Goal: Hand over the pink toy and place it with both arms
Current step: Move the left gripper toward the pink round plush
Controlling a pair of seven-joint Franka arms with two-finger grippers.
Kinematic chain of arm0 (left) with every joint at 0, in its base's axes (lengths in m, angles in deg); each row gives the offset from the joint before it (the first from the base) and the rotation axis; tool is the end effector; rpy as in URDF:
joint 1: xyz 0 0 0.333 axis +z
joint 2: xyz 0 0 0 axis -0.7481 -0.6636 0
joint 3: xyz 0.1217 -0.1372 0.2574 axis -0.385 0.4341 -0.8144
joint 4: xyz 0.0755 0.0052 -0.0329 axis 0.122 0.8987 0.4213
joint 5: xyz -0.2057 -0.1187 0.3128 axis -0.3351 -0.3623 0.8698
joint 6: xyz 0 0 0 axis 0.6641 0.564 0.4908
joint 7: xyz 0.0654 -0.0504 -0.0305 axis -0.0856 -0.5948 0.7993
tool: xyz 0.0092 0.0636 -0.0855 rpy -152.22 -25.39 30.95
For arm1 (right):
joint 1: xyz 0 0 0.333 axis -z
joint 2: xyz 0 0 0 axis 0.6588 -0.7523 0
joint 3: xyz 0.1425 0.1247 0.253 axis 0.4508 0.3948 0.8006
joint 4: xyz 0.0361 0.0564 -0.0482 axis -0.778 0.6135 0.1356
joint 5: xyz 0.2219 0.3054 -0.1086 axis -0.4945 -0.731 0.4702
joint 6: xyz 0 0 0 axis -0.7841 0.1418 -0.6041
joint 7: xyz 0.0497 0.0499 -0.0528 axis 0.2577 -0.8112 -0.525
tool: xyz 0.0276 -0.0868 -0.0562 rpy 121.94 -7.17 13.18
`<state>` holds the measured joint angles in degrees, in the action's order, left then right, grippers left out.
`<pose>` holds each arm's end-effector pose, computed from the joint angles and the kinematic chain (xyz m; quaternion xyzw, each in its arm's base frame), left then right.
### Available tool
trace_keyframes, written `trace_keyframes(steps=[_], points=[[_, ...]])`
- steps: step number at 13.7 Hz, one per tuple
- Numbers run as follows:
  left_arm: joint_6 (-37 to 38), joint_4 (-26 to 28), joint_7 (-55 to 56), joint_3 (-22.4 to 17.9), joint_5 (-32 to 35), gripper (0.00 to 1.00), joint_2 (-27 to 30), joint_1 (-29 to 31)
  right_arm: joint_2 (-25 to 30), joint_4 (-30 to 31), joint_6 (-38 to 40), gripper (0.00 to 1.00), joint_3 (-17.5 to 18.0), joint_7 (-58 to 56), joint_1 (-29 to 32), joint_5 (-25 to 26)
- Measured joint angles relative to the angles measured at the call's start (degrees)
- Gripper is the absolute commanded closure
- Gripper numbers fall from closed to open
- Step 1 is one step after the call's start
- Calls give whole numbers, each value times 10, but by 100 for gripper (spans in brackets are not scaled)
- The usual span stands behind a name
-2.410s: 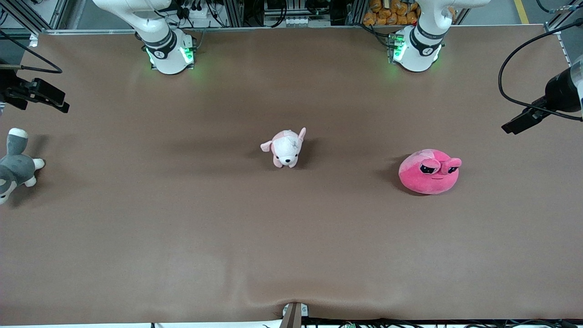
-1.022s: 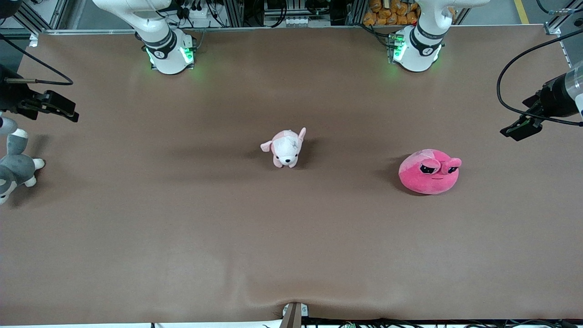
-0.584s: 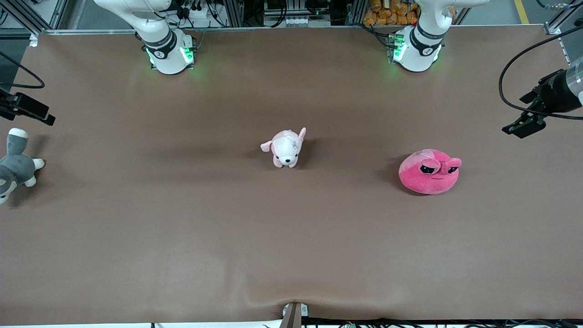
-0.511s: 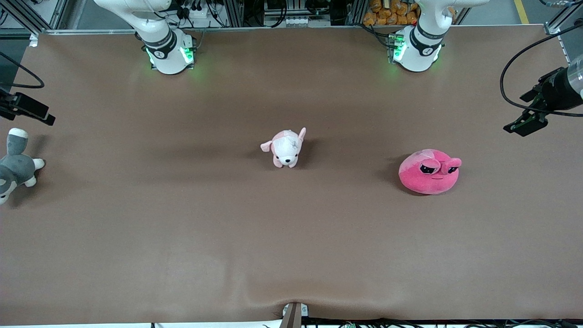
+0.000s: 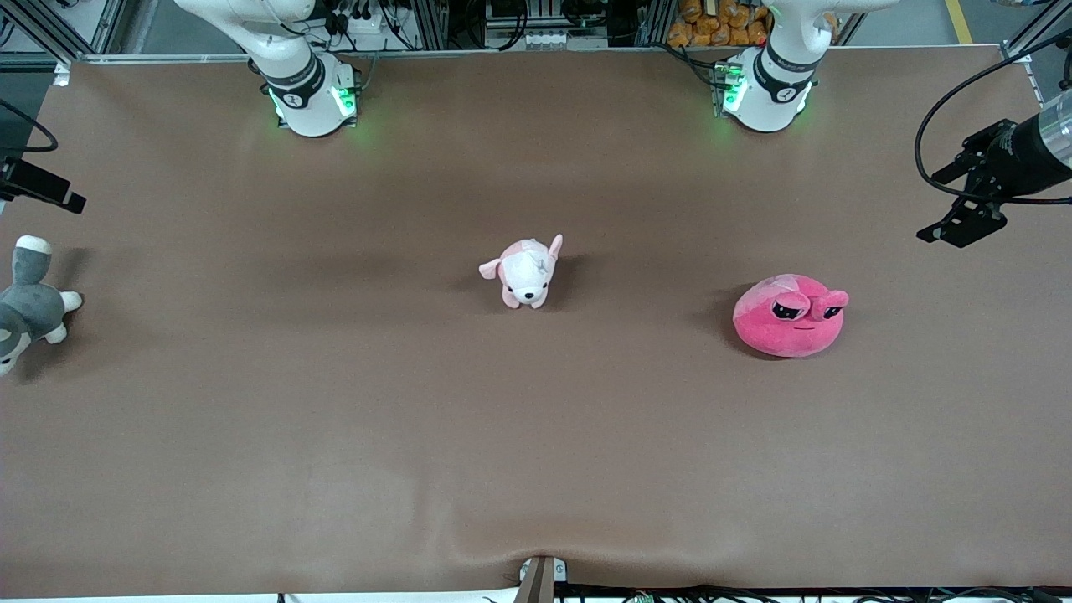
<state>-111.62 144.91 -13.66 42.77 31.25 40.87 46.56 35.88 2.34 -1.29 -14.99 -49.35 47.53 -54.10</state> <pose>0.5213 0.0078 0.5766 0.8197 0.5680 -0.0700 0.0222 0.5338 -0.0727 0.6432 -0.9928 0.1027 0.0590 0.0198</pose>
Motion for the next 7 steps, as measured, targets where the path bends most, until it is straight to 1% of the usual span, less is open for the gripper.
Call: trace_keyframes(steps=[3, 7], points=[[-7, 6, 49, 5, -2, 0, -11, -1, 2, 0, 5, 0, 8, 0, -1, 0], [-16, -3, 53, 5, -2, 0, -36, -1, 5, 0, 6, 0, 8, 0, -1, -1]])
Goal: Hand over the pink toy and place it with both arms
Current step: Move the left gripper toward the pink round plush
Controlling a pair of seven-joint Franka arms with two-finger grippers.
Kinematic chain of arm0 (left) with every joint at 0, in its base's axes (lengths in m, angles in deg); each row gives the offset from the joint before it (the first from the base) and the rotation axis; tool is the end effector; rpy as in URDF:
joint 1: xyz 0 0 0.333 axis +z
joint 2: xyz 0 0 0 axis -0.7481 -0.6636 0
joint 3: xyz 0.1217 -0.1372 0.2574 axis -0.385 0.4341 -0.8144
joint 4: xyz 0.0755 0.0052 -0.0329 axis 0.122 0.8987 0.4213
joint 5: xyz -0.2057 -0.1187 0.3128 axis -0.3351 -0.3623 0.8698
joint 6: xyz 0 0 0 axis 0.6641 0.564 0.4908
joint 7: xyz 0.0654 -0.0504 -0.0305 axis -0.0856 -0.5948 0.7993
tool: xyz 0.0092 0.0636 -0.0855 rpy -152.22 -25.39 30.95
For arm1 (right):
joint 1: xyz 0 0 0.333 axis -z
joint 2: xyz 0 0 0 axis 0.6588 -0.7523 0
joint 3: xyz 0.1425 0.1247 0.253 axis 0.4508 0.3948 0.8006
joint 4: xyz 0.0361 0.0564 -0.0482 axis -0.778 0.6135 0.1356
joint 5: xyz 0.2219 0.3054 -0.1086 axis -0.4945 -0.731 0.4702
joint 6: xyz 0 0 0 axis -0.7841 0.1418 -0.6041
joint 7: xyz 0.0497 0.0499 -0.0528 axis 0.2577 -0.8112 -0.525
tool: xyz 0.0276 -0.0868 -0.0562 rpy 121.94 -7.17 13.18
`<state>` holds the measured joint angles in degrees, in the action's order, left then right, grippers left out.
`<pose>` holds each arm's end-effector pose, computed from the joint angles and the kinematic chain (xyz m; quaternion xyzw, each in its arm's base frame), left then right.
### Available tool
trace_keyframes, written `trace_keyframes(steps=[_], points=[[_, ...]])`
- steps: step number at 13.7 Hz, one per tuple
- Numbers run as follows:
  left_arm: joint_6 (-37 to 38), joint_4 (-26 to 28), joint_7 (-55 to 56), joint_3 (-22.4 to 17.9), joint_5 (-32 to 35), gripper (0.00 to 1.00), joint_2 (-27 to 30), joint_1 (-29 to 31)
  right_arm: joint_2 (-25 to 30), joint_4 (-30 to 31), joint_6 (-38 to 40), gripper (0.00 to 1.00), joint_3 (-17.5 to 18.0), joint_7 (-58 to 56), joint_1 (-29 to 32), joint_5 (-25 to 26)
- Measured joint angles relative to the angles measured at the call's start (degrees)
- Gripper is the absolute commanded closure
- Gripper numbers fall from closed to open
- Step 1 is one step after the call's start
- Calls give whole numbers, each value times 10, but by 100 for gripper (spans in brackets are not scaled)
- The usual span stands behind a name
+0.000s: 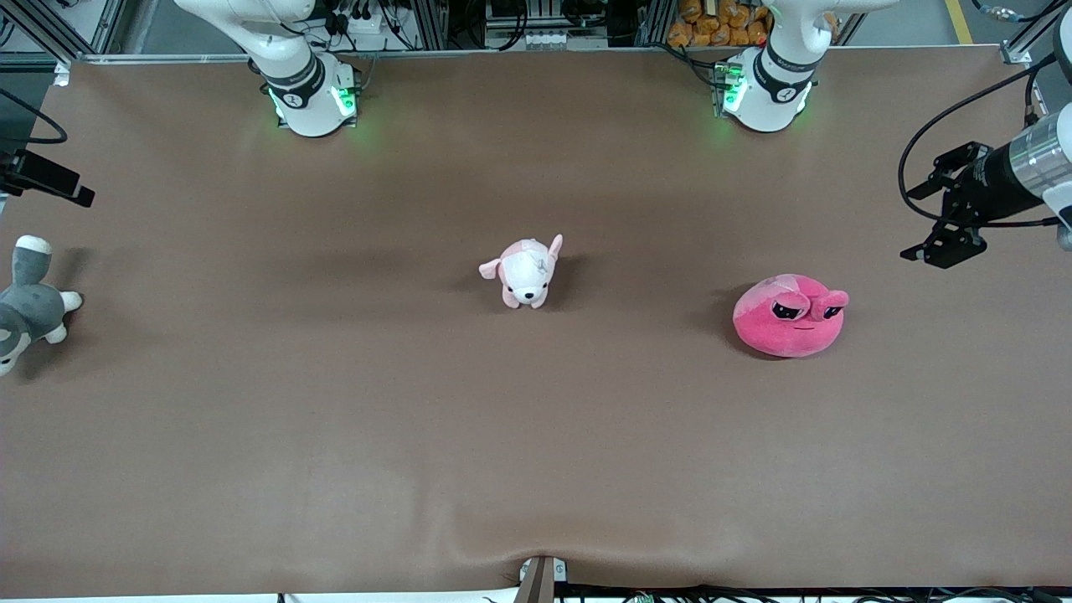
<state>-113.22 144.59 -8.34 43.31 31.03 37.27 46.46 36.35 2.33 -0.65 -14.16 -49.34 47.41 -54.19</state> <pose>0.5395 0.0012 0.5481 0.7936 0.6027 -0.0826 0.0096 0.5311 -0.0632 0.6468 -0.9935 0.0942 0.0605 0.0203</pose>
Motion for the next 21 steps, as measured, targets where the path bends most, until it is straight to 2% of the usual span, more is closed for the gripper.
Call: trace_keyframes(steps=[4, 10, 16, 21], points=[[0, -31, -2, 0, 0, 0, -22, 0, 0, 0, -1, 0, 0, 0, 0, -2], [0, -34, -21, 0, 2, 0, -23, 0, 0, 0, 0, 0, 4, 0, -5, -4], [-2, -28, 102, -1, 3, 0, -30, 3, -1, 1, 0, 0, 5, 0, -33, -5], [-53, 12, 184, 0, 3, 0, -36, 2, -1, 1, 0, 0, 5, 0, -36, -5]])
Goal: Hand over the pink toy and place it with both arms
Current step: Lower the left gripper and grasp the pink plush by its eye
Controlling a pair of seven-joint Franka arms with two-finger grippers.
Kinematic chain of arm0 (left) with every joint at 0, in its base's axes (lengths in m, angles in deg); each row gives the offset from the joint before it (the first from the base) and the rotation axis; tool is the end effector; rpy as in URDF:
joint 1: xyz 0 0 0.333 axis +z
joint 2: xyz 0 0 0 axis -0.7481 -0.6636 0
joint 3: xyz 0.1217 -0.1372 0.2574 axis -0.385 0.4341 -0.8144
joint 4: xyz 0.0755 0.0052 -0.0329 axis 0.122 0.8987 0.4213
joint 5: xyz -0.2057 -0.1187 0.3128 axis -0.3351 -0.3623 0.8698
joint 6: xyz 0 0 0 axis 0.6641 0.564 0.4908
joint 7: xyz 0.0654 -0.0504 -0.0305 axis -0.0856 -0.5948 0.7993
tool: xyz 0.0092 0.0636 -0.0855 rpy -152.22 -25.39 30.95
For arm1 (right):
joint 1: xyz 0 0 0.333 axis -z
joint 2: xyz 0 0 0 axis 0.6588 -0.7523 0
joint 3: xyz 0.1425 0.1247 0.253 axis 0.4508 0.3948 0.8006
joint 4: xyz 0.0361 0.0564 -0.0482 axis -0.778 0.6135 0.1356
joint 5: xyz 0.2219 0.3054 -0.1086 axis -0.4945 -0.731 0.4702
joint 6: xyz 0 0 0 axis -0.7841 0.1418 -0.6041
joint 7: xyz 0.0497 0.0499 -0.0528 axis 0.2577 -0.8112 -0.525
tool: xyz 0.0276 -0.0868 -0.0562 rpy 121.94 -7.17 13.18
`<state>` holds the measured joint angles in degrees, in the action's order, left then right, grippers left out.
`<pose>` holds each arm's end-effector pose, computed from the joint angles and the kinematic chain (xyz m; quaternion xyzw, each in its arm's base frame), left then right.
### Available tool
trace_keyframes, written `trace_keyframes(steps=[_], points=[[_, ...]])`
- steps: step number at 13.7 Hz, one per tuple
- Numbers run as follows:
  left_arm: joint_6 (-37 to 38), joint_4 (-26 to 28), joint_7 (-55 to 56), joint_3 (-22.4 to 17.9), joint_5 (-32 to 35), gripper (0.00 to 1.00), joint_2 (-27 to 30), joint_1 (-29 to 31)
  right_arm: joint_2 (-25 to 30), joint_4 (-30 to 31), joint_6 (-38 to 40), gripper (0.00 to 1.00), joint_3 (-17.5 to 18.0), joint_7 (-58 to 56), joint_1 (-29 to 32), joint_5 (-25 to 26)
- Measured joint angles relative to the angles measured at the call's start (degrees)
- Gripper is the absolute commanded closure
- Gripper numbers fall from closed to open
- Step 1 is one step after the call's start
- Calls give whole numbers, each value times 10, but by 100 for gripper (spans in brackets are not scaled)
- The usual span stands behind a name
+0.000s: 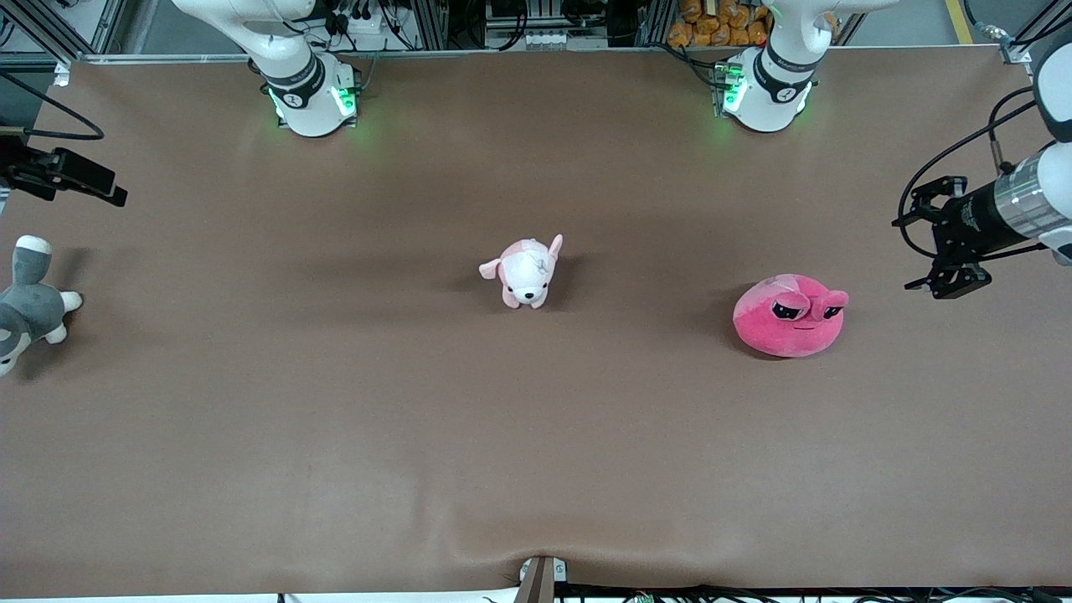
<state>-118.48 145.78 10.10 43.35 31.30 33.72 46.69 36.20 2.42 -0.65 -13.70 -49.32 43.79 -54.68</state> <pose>0.5599 0.0043 0.5111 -0.6828 -0.7266 0.0764 0.0038 0.5351 -0.0243 0.6448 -0.9960 0.0584 0.0633 0.0224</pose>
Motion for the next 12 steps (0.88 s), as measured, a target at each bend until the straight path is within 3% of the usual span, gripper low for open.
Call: trace_keyframes(steps=[12], points=[[-129, 113, 51, 19, 4, 0, -2, -1, -7, 0, -2, 0, 0, 0, -13, 0]])
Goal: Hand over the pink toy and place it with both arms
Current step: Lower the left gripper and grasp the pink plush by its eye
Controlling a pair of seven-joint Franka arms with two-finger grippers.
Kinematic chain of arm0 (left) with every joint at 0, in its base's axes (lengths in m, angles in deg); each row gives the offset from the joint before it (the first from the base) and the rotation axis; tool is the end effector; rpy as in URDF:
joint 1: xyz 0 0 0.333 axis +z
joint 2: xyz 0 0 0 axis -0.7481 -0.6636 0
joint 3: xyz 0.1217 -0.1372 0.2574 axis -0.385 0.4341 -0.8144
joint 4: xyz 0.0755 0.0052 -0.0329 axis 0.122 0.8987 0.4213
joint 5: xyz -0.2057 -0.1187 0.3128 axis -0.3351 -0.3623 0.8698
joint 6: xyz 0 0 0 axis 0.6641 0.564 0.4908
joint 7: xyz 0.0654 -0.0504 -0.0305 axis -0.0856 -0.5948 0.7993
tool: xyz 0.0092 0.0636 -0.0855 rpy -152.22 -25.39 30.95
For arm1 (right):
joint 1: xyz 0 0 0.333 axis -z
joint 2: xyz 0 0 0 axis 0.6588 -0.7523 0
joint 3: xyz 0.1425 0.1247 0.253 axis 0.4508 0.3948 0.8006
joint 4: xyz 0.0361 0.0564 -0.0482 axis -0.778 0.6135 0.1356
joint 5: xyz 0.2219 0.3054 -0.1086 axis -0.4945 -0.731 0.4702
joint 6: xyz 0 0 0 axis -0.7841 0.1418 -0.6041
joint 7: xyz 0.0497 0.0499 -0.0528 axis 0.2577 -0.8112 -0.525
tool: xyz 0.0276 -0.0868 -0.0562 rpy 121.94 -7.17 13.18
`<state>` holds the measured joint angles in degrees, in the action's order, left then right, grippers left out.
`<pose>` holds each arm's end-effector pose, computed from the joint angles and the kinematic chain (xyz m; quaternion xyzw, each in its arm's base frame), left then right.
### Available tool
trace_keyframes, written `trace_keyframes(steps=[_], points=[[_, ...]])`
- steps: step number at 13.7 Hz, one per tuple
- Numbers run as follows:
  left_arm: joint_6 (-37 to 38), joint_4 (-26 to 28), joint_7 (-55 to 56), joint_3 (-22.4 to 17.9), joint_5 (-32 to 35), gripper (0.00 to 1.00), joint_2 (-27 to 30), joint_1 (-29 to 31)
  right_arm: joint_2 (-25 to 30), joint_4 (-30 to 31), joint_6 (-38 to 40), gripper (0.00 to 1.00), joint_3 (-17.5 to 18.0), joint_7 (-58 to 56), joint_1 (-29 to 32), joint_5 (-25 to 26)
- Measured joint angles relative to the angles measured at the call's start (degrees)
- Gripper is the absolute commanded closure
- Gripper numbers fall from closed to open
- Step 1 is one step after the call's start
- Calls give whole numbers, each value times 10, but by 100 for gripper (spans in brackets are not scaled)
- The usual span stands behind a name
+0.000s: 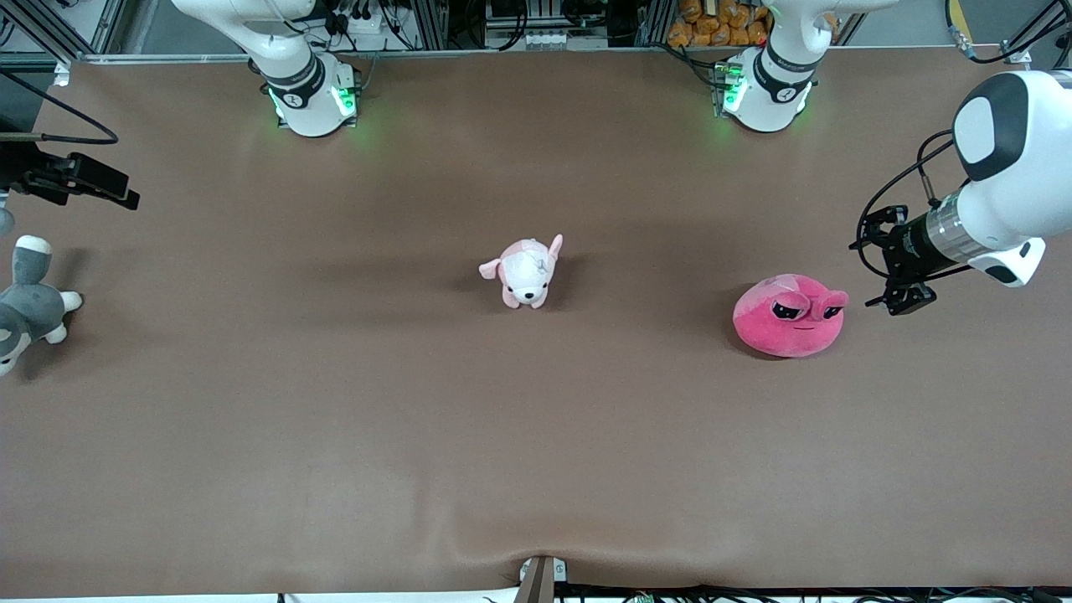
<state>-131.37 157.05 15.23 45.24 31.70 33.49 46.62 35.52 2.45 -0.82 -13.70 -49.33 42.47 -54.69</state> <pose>0.5520 -0.0114 0.4345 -0.6560 -0.7520 0.0634 0.0036 0.5395 -0.0121 0.6384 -0.9963 0.0470 0.0683 0.0216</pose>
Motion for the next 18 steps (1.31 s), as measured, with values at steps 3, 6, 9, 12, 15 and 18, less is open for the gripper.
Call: trace_keyframes(steps=[3, 6, 9, 12, 15, 18], points=[[-18, 8, 0, 0, 0, 4, -11, 0, 0, 0, -2, 0, 0, 0, 0, 0], [-35, 11, 1, 0, 0, 10, -34, 0, -1, 0, -3, 0, -4, 0, 0, 0], [-45, 11, 1, 0, 0, 16, -55, 0, -2, 0, -3, 0, -8, 0, 1, 0], [-50, 11, 1, 0, 0, 21, -63, 0, -3, 0, -2, 0, -9, -1, 6, 0], [-54, 11, 1, 0, 0, 36, -71, 0, -3, -4, -3, 0, -8, -1, 7, 2], [-55, 11, 1, 0, 0, 55, -78, 1, -3, -11, -2, 0, -10, -6, 11, 3]])
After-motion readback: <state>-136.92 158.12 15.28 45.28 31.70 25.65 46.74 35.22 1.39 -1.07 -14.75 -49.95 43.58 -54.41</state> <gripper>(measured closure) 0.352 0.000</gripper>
